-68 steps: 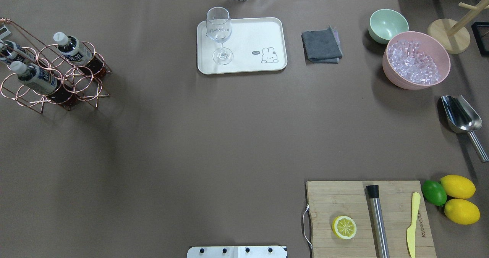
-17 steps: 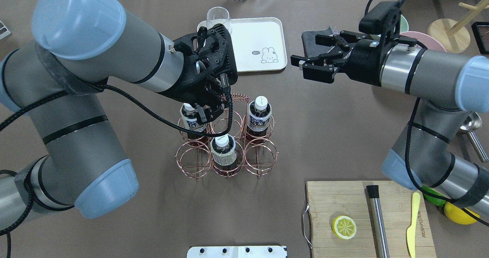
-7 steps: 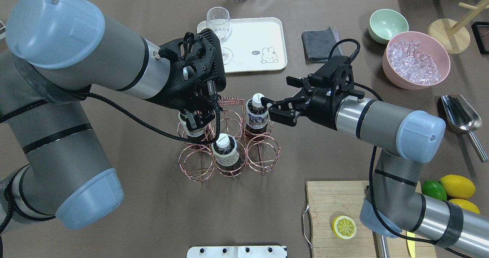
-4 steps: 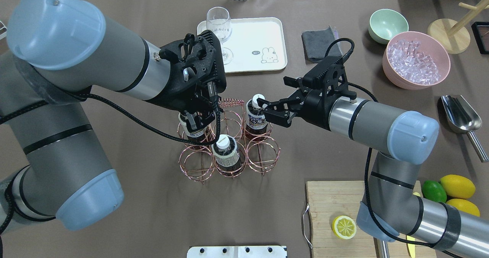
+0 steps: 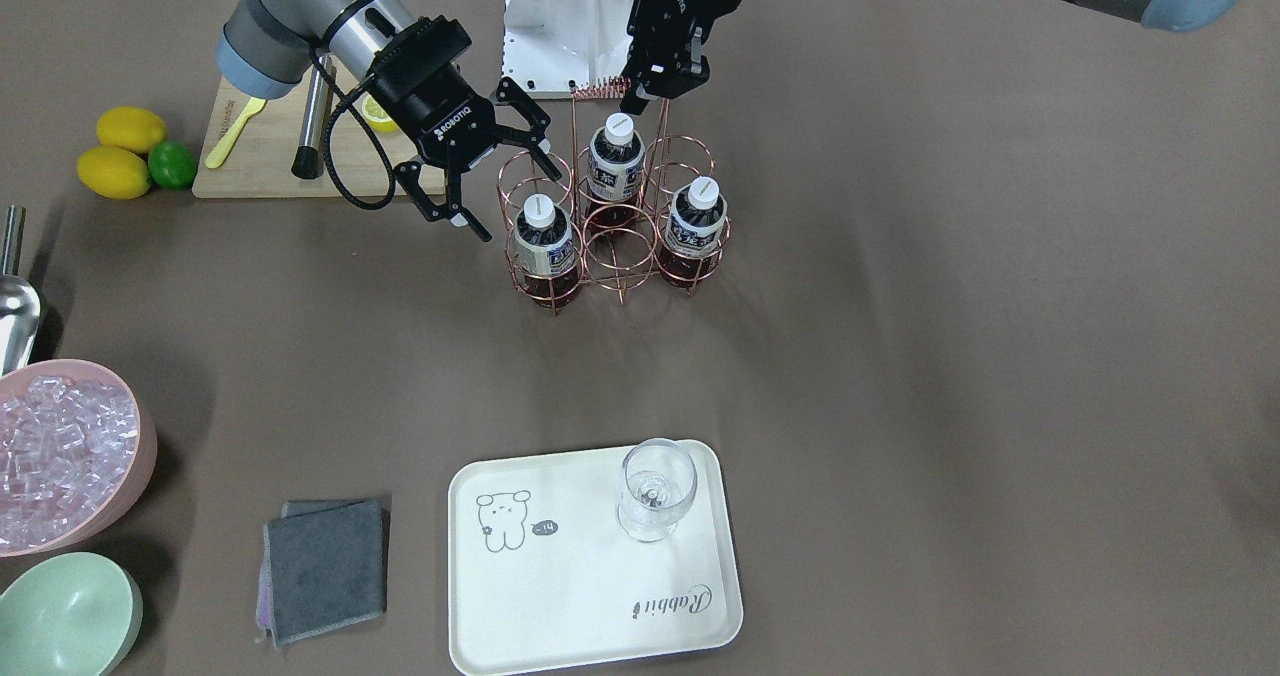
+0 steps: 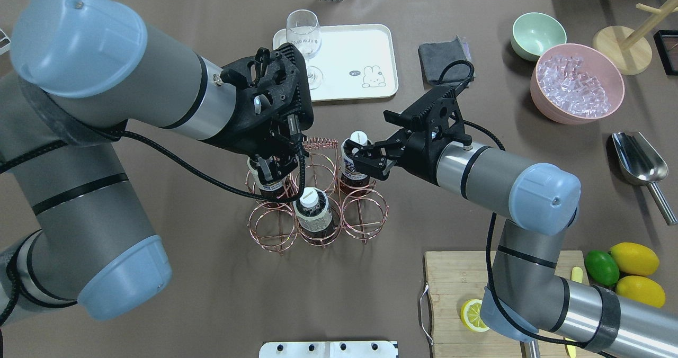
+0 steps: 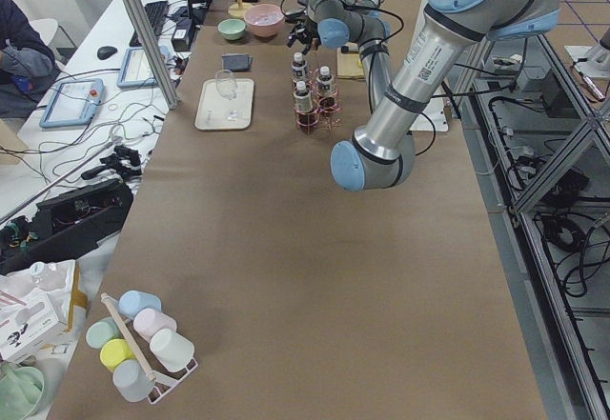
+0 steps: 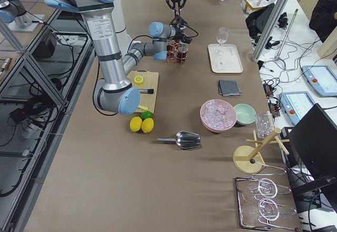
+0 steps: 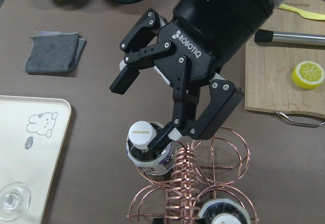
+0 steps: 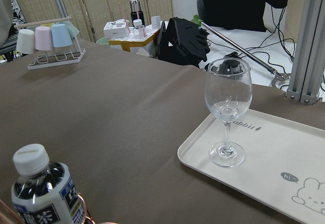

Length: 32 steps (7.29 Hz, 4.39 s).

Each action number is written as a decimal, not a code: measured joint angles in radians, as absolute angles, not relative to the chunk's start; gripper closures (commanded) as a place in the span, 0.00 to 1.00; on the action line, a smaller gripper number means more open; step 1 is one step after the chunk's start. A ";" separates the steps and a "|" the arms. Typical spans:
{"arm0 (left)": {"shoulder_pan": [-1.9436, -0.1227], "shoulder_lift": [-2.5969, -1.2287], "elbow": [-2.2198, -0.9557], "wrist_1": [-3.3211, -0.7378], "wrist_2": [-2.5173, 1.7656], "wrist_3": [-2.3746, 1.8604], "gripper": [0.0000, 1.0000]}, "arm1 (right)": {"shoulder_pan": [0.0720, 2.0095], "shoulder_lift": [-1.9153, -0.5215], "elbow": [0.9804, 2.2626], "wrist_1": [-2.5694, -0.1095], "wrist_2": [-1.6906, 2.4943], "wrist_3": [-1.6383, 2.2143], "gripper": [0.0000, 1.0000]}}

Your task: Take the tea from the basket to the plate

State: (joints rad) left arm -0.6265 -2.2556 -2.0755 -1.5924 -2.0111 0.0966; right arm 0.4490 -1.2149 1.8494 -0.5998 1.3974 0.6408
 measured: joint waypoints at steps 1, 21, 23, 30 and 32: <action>-0.626 -2.254 -2.076 -1.593 -2.011 0.097 1.00 | 0.440 -1.214 1.849 -0.602 1.384 0.636 0.01; -0.623 -2.252 -2.076 -1.585 -2.014 0.097 1.00 | 0.400 -1.197 1.829 -0.627 1.294 0.576 1.00; -0.623 -2.251 -2.075 -1.585 -2.014 0.097 1.00 | 0.408 -1.201 1.859 -0.631 1.302 0.581 1.00; -0.612 -2.250 -2.079 -1.576 -2.011 0.098 1.00 | 0.698 -1.194 2.106 -0.898 1.623 0.583 1.00; -0.612 -2.250 -2.081 -1.571 -2.010 0.098 1.00 | 0.871 -1.193 2.097 -0.909 1.779 0.579 1.00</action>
